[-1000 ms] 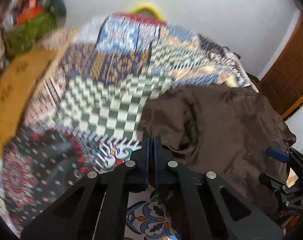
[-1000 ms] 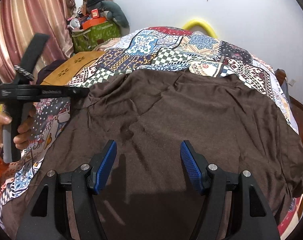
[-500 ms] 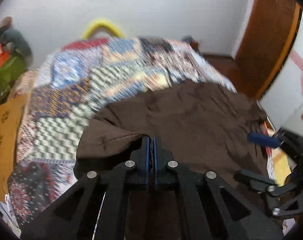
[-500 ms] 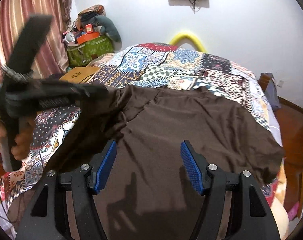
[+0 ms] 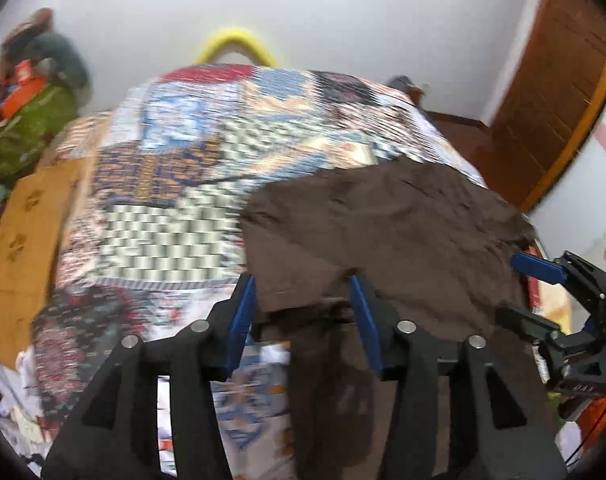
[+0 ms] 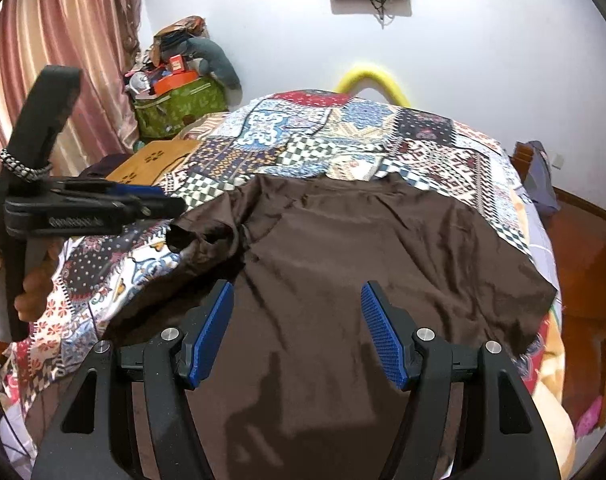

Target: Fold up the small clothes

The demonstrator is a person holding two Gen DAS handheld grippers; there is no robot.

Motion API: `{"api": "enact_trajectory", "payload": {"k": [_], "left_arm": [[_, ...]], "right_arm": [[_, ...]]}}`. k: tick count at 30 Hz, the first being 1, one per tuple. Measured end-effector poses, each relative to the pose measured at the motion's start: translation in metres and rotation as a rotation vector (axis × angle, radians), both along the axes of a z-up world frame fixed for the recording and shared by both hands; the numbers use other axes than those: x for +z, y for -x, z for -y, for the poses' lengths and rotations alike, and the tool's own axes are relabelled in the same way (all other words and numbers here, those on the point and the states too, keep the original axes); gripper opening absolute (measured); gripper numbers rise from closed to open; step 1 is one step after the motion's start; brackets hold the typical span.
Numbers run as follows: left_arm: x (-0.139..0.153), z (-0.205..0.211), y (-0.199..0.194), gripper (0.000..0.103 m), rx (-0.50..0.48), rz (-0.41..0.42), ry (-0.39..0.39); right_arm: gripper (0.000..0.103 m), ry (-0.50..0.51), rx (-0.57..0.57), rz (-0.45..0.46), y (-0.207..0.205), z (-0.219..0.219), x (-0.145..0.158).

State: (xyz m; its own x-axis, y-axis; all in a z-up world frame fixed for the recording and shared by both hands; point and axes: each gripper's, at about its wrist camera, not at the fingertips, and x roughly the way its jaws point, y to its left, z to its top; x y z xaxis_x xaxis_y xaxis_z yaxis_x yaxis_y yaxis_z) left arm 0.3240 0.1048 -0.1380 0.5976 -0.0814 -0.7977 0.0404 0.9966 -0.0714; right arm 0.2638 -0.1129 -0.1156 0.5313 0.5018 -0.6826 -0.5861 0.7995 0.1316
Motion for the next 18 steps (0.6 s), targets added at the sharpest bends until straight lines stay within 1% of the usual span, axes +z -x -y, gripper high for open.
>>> {"api": "enact_trajectory", "payload": {"k": [4, 9, 12, 14, 16, 18], "left_arm": [[-0.011, -0.033, 0.005, 0.053, 0.068, -0.016, -0.043], [-0.051, -0.063, 0.001, 0.053, 0.102, -0.096, -0.049], [-0.074, -0.077, 0.0, 0.053, 0.124, -0.142, -0.018], [-0.084, -0.084, 0.002, 0.053, 0.127, -0.157, 0.007], [-0.092, -0.085, 0.007, 0.053, 0.122, -0.174, 0.034], [-0.098, -0.082, 0.008, 0.053, 0.101, -0.194, 0.057]], "right_arm": [[0.062, 0.005, 0.048, -0.008, -0.005, -0.025, -0.002], [0.062, 0.055, 0.133, -0.008, -0.013, -0.073, -0.01], [0.062, 0.107, 0.187, -0.014, -0.019, -0.1, -0.021], [0.064, 0.165, 0.217, -0.012, -0.024, -0.119, -0.029], [0.067, 0.22, 0.246, -0.014, -0.027, -0.135, -0.04], [0.068, 0.266, 0.27, -0.013, -0.03, -0.145, -0.048]]}}
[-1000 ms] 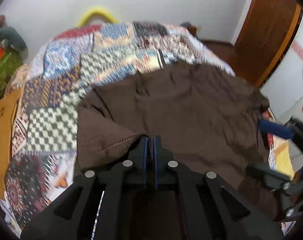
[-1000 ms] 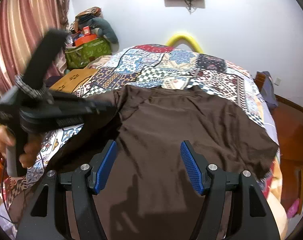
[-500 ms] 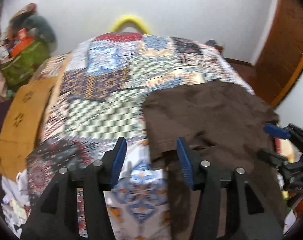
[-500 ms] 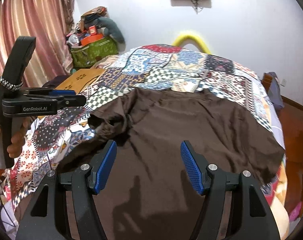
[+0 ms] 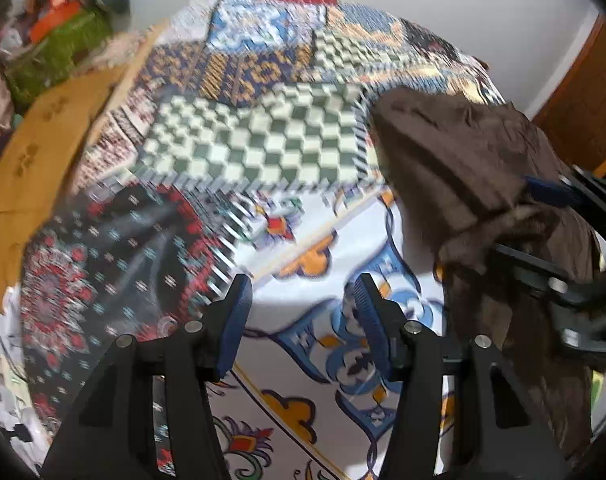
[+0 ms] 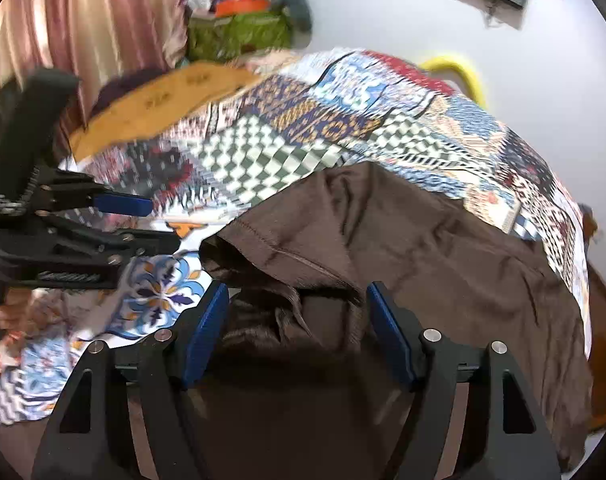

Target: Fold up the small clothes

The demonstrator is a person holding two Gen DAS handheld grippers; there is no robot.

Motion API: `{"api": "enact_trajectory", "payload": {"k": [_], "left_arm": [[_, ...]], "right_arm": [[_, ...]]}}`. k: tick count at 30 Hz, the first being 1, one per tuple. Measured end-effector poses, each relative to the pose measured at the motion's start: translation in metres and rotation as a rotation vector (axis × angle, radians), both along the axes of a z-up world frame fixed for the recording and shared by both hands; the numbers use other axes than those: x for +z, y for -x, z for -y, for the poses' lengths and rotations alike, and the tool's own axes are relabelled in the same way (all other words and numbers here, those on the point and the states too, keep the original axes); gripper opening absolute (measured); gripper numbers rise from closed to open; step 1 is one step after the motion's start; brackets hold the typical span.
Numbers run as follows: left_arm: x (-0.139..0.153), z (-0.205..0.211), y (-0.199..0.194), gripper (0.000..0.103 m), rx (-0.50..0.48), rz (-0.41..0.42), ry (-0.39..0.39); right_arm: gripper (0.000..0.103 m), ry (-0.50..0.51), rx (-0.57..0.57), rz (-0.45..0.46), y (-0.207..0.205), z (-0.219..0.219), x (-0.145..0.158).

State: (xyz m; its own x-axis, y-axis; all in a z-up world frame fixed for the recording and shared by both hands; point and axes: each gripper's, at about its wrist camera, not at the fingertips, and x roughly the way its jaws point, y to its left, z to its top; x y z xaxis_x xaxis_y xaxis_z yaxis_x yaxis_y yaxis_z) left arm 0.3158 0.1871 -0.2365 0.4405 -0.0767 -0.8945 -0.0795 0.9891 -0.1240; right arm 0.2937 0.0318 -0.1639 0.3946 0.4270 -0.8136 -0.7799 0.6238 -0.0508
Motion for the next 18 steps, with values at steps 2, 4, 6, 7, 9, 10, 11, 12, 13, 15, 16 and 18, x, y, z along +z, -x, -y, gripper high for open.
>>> {"api": "enact_trajectory", "payload": {"k": [2, 4, 6, 7, 9, 10, 11, 12, 13, 15, 16, 18], "left_arm": [[-0.004, 0.004, 0.003, 0.053, -0.018, 0.004, -0.002], [-0.005, 0.008, 0.004, 0.056, -0.031, 0.015, -0.025], [-0.005, 0.011, 0.005, 0.057, -0.037, 0.021, -0.047], [-0.006, 0.012, 0.005, 0.057, -0.04, 0.023, -0.049], [-0.004, 0.011, 0.006, 0.057, -0.039, 0.024, -0.041], [-0.004, 0.011, 0.005, 0.057, -0.034, 0.022, -0.033], [-0.004, 0.01, 0.004, 0.057, -0.031, 0.021, -0.025], [-0.003, 0.011, 0.003, 0.057, -0.028, 0.021, -0.012], [-0.002, 0.011, 0.001, 0.057, -0.028, 0.021, -0.003], [0.001, 0.017, 0.0, 0.057, -0.032, 0.029, 0.006], [0.003, 0.02, -0.001, 0.057, -0.034, 0.033, 0.004], [0.007, 0.027, -0.005, 0.057, -0.033, 0.044, -0.004]], "right_arm": [[0.068, 0.046, 0.016, 0.011, -0.004, -0.01, -0.01], [0.066, 0.058, 0.012, 0.029, -0.008, -0.013, -0.015], [0.064, 0.029, -0.005, 0.038, -0.012, -0.013, -0.013], [0.053, 0.008, -0.021, 0.04, -0.016, -0.013, -0.01], [0.03, -0.05, -0.057, 0.017, -0.024, -0.008, -0.004], [0.017, -0.072, -0.069, 0.008, -0.028, -0.008, -0.002], [0.013, -0.099, -0.085, 0.003, -0.031, -0.005, 0.002], [0.012, -0.127, -0.106, 0.007, -0.034, -0.002, 0.006], [0.011, -0.157, -0.128, 0.013, -0.036, 0.003, 0.011], [0.011, -0.213, -0.167, 0.002, -0.039, 0.014, 0.018], [0.011, -0.237, -0.186, -0.003, -0.041, 0.019, 0.021], [0.011, -0.282, -0.232, -0.029, -0.044, 0.032, 0.026]]}}
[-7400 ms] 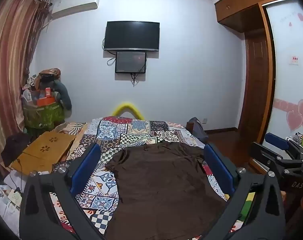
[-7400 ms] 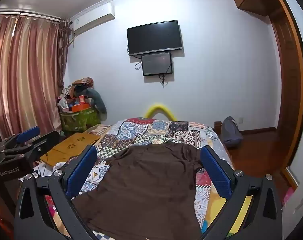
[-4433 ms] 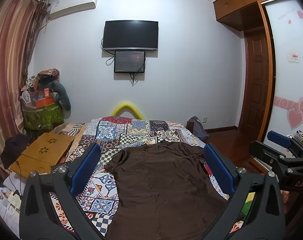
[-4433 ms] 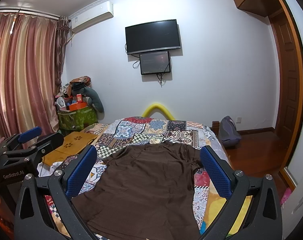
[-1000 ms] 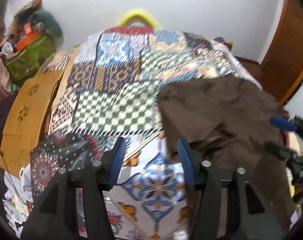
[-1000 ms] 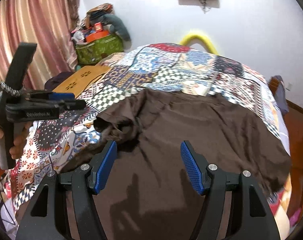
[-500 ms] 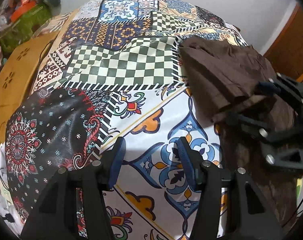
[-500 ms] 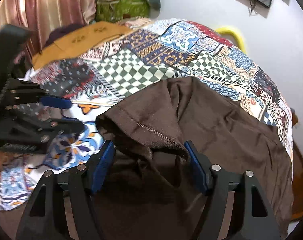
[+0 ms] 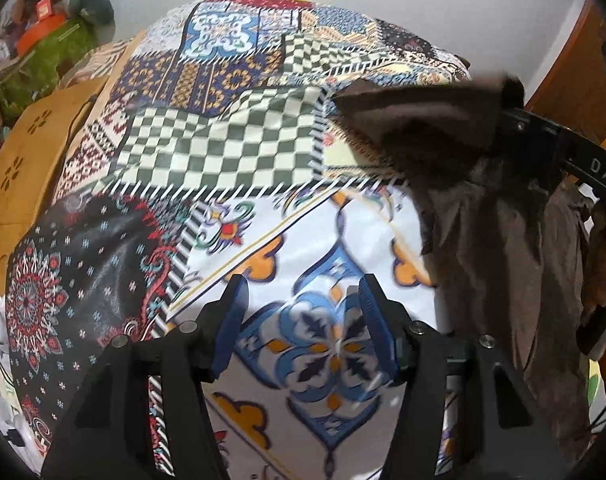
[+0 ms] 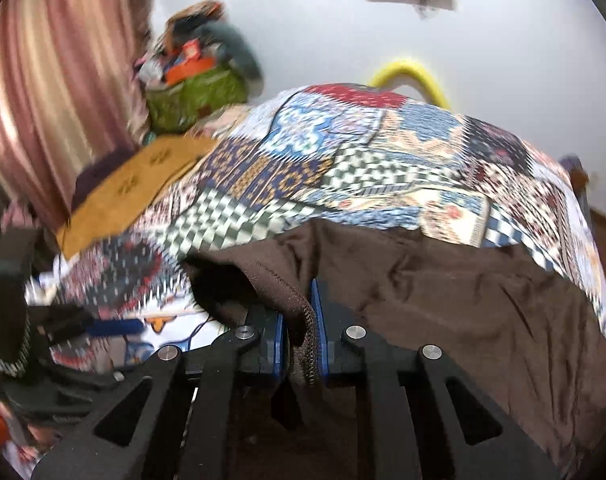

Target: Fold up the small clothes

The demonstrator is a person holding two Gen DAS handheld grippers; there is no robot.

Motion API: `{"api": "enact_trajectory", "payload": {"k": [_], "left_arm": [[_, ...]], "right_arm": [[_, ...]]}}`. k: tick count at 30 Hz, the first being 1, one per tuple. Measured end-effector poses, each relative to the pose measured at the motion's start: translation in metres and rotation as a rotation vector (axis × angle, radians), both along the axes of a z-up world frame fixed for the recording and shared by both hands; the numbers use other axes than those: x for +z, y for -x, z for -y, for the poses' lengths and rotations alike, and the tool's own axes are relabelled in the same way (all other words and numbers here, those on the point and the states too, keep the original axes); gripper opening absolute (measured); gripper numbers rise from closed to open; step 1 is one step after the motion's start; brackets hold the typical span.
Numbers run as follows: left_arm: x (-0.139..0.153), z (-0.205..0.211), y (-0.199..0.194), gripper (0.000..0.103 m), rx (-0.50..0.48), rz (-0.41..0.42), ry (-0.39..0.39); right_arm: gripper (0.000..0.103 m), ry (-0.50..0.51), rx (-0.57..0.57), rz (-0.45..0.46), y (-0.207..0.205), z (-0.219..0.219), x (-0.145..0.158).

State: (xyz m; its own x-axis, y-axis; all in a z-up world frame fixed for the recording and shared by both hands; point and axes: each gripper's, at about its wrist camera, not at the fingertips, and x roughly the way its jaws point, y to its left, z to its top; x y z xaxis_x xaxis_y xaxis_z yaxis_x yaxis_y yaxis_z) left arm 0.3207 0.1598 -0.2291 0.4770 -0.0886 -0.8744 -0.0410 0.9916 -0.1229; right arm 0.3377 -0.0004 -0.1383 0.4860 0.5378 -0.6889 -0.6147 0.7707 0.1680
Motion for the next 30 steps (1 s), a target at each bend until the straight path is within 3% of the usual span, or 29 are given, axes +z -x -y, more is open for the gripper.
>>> {"api": "enact_trajectory", "payload": {"k": [6, 10, 16, 18, 23, 30], "left_arm": [[0.016, 0.021, -0.027, 0.063, -0.012, 0.033, 0.042], [0.008, 0.039, -0.064, 0.062, 0.007, 0.011, -0.098], [0.01, 0.035, -0.091, 0.063, 0.057, 0.008, -0.08], [0.008, 0.034, -0.092, 0.063, 0.07, -0.001, -0.085], [0.01, 0.032, -0.073, 0.063, 0.063, -0.018, -0.044], [0.001, 0.045, -0.045, 0.063, 0.007, -0.076, 0.028]], "right_arm": [[0.012, 0.01, -0.035, -0.031, 0.002, 0.025, -0.004], [0.012, 0.021, -0.019, -0.054, 0.009, 0.039, -0.013], [0.012, 0.067, 0.013, -0.047, 0.017, 0.053, -0.022], [0.012, 0.064, 0.022, -0.046, 0.018, 0.055, -0.02], [0.04, 0.011, 0.045, -0.068, 0.023, 0.058, -0.015], [0.04, 0.078, 0.082, -0.093, 0.034, 0.046, -0.034]]}}
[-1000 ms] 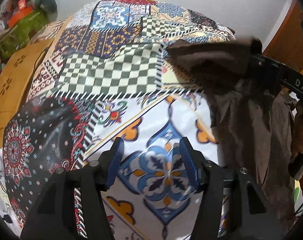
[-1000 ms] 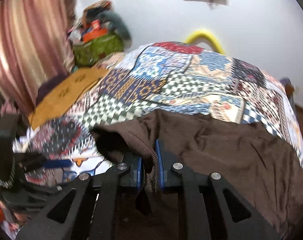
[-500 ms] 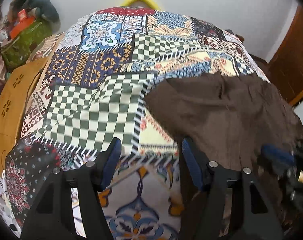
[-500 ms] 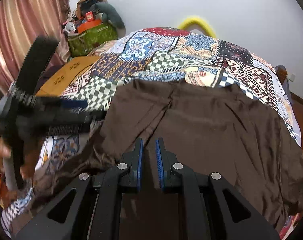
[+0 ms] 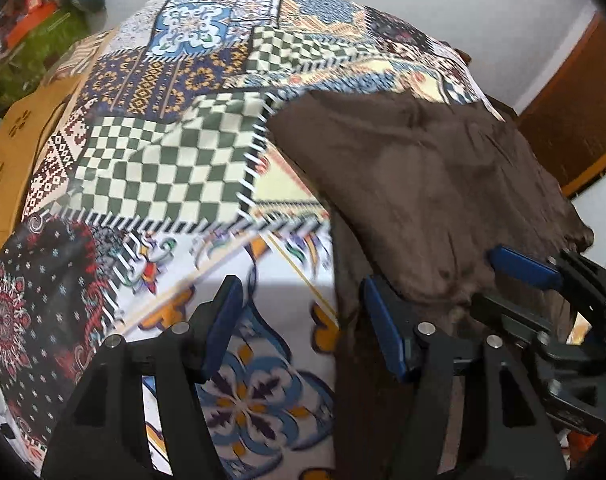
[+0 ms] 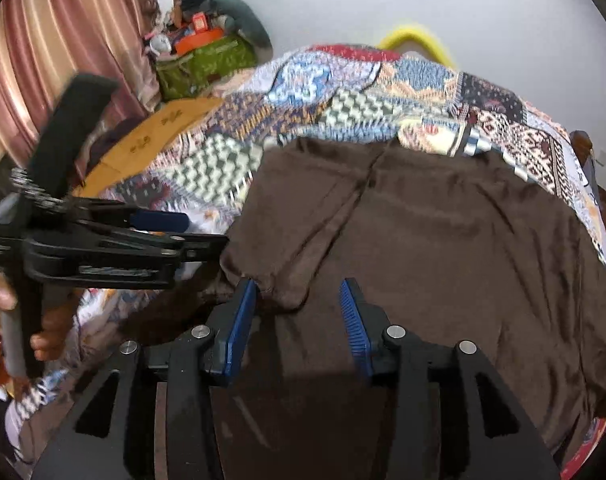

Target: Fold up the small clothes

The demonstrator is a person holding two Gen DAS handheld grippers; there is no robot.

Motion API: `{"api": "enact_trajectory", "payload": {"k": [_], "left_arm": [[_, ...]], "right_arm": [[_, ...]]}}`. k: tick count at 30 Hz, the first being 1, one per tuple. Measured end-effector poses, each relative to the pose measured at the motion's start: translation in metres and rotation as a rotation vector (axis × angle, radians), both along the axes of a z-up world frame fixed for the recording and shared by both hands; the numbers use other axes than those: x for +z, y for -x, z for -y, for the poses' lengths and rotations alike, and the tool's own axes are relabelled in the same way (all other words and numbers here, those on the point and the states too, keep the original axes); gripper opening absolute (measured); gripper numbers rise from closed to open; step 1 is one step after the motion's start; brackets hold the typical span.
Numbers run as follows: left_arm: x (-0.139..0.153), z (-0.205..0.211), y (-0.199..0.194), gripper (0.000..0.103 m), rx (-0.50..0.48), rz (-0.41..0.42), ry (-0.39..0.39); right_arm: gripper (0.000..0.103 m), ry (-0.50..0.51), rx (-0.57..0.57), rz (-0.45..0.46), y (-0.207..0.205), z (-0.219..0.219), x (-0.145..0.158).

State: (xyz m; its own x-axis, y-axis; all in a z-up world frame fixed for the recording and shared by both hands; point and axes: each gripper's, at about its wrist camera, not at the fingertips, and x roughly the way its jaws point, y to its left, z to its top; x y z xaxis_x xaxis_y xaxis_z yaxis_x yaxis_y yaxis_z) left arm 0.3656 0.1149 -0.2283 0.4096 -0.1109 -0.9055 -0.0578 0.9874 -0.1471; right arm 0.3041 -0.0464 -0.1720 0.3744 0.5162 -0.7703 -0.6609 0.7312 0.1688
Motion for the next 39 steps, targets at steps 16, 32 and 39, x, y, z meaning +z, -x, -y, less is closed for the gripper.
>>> {"api": "enact_trajectory", "payload": {"k": [16, 32, 39], "left_arm": [[-0.002, 0.041, 0.028, 0.003, -0.067, 0.056, -0.189], [0.02, -0.024, 0.055, 0.014, 0.035, 0.054, -0.281], [0.054, -0.003, 0.027, 0.065, 0.041, 0.171, -0.191]], "right_arm": [[0.04, 0.013, -0.128, 0.003, 0.022, 0.056, 0.013], [0.042, 0.007, -0.242, 0.038, 0.032, 0.112, 0.031], [0.048, 0.003, -0.36, 0.054, 0.019, 0.168, 0.04]]}}
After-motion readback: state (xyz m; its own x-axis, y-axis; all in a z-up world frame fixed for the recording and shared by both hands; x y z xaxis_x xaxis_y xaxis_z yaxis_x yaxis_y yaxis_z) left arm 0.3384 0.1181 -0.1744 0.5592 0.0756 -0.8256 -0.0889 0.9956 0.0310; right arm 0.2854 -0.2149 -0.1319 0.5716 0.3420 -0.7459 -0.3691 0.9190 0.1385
